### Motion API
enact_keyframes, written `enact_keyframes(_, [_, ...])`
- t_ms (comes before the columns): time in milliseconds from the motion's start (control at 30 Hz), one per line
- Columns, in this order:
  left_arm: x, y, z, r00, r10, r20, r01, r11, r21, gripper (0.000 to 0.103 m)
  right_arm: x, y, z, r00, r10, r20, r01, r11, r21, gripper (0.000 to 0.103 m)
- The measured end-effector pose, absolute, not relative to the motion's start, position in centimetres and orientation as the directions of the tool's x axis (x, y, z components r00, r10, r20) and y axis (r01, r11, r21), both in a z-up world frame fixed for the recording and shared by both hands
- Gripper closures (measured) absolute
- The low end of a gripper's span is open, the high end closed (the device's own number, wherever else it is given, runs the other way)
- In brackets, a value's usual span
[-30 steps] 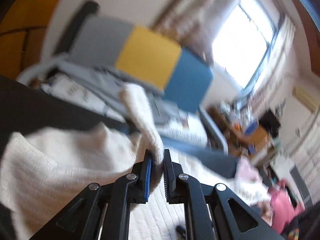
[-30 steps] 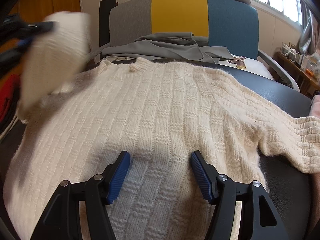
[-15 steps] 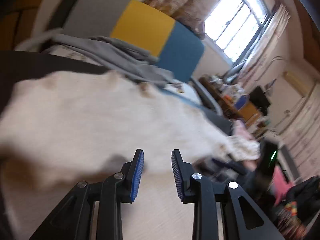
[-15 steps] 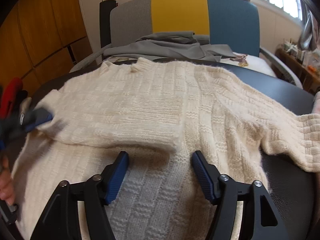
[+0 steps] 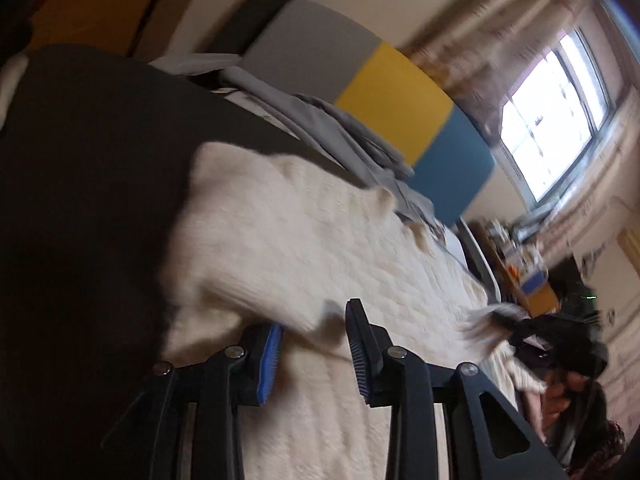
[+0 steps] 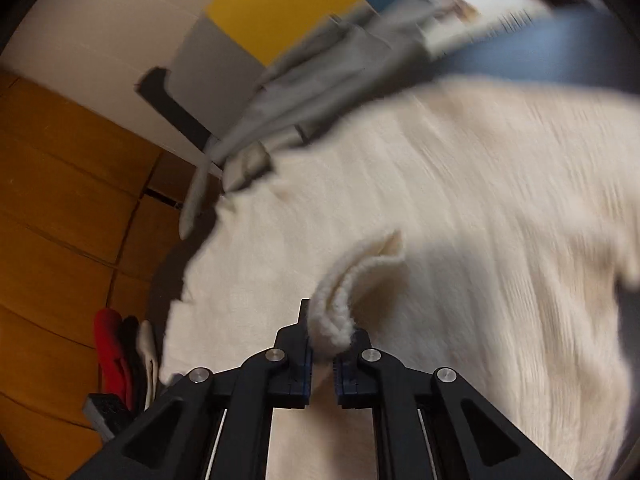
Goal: Fold clothes
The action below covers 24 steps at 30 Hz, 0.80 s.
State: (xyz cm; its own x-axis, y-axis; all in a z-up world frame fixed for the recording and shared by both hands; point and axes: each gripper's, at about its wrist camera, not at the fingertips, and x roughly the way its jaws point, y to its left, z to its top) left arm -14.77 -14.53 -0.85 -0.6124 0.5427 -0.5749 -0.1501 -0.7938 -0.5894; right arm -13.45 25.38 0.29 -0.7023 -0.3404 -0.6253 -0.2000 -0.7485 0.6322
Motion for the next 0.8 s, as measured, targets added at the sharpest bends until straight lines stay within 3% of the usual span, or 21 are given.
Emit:
enact_keyframes(133, [-14.8,-15.7,-1.5,-0.627,0.564,-0.537,-0.134,-0.758,-0.639,0.07,-13.6,24.8,4.5,-0.814,-0.168,-0.557,-0.14,-0.872,0.469,0.095])
enact_keyframes(400, [-15.2,-16.0,-1.8,-0.624,0.578,-0.526,-0.134,-0.742,-0.657,0.07,-14.0,26.4,-3.8,-0.744,-0.188,-0.641,-0.22,-0.837,0.501,0.09])
enact_keyframes(533, [-14.8,-16.1,-1.3,-0.637,0.554,-0.536,-0.12,-0.758,-0.641,0.07,-12.9,27.9,-5.2,-0.774,-0.24,-0.585,-0.217,-0.768,0.602,0.09])
enact_keyframes(667, [-12.5,-16.8,0.5,-0.701,0.436,-0.565,-0.073,-0.831,-0.551,0.07,-12.3,28.3,-5.4,-0.787,-0.245,-0.566,-0.214,-0.752,0.623,0.09])
enact_keyframes(800, [-11.6,-15.0,3.7,-0.762,0.432,-0.482,-0.163,-0.849,-0.503,0.07,-12.4,28.2,-5.5,-0.793,-0.252,-0.554,-0.209,-0.742,0.637,0.09])
